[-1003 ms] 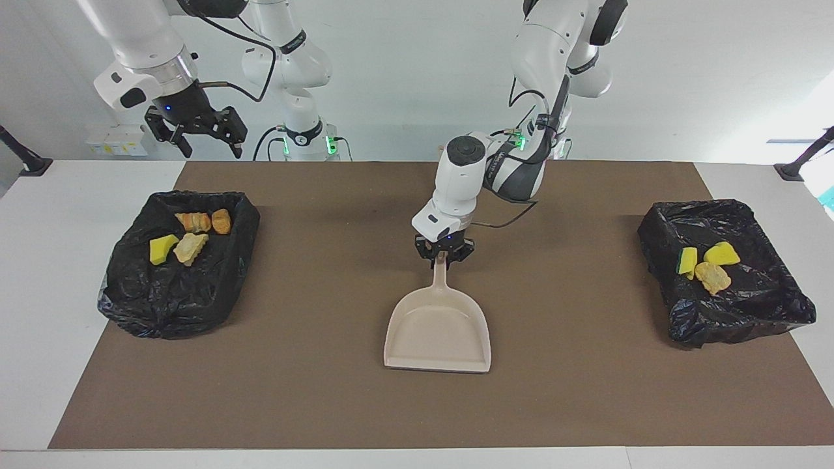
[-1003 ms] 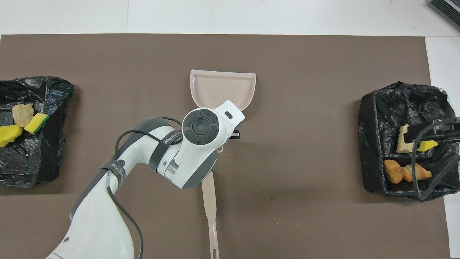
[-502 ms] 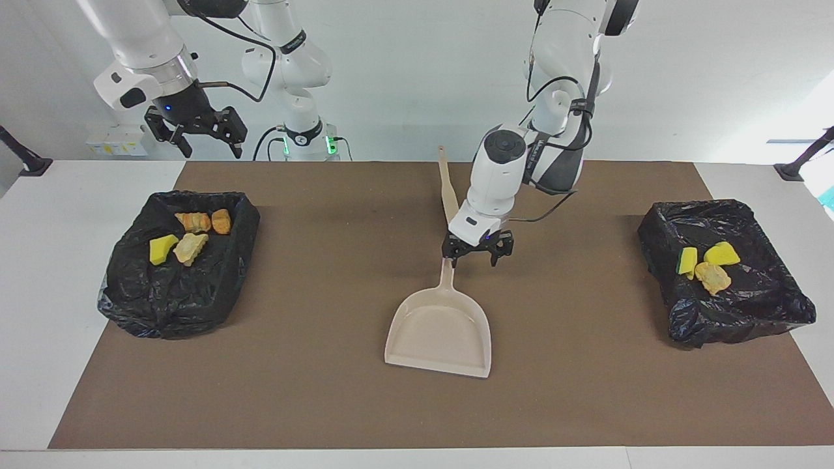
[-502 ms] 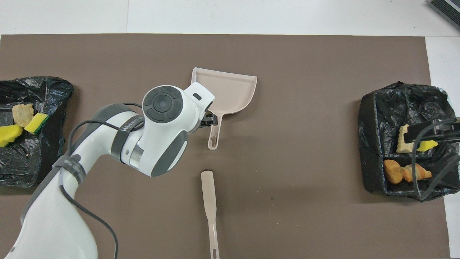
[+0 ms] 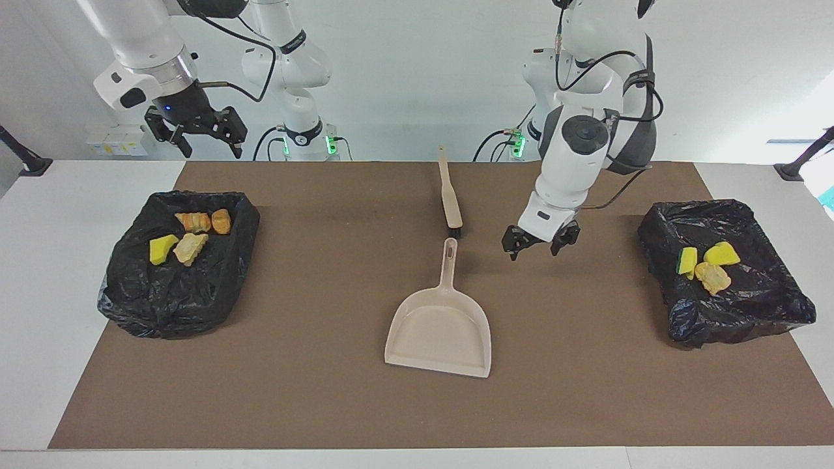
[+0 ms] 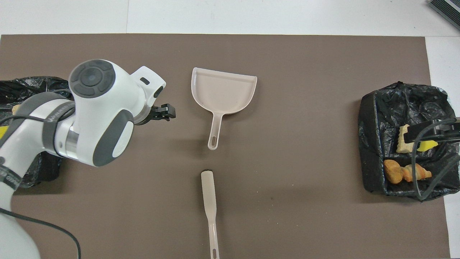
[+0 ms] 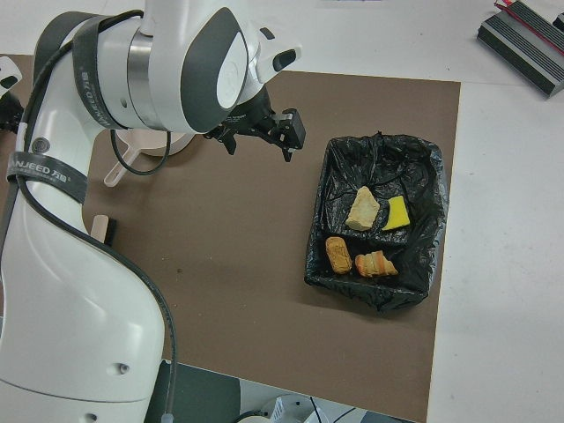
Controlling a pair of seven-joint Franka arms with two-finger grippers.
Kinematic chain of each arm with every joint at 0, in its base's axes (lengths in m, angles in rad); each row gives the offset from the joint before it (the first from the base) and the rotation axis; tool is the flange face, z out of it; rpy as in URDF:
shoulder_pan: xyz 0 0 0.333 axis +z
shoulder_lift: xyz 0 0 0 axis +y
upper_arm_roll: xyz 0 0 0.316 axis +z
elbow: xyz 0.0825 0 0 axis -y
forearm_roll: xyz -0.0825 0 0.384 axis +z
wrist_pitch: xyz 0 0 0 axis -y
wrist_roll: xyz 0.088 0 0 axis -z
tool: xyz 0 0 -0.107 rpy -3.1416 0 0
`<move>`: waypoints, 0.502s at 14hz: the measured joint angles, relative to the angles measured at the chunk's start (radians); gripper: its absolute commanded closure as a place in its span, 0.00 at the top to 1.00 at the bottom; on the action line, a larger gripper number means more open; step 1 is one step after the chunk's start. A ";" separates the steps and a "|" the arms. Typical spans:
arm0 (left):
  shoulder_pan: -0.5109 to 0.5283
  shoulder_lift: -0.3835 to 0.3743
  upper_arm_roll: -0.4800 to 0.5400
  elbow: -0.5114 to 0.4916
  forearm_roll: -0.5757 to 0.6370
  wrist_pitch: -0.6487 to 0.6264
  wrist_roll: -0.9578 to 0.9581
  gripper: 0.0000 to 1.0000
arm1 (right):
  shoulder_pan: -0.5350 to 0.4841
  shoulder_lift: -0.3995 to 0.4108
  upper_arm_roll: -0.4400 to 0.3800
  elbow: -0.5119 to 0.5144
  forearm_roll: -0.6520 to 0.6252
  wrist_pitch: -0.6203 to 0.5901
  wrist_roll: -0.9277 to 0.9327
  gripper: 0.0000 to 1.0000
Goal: Sweep and dump trash in bin
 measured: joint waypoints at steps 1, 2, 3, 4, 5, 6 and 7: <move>0.031 -0.021 0.001 0.000 0.000 -0.032 0.057 1.00 | 0.000 0.000 0.000 0.000 0.000 0.000 0.000 1.00; 0.067 -0.044 0.001 0.000 0.000 -0.066 0.117 1.00 | 0.000 0.000 0.000 0.000 0.000 0.000 0.000 1.00; 0.098 -0.064 0.002 -0.001 0.000 -0.091 0.165 1.00 | 0.000 0.000 0.000 0.000 0.000 0.000 0.000 1.00; 0.130 -0.083 0.002 -0.001 0.000 -0.112 0.210 1.00 | 0.000 0.000 0.000 0.000 0.000 0.000 0.000 1.00; 0.161 -0.101 0.002 -0.001 0.000 -0.126 0.252 1.00 | 0.000 0.000 0.000 0.000 0.000 0.000 0.000 1.00; 0.186 -0.116 0.002 -0.001 0.000 -0.138 0.285 1.00 | 0.000 0.000 0.000 0.000 0.000 0.000 0.000 1.00; 0.210 -0.131 0.002 -0.001 0.000 -0.155 0.312 1.00 | 0.000 0.000 0.000 0.000 0.000 0.000 0.000 1.00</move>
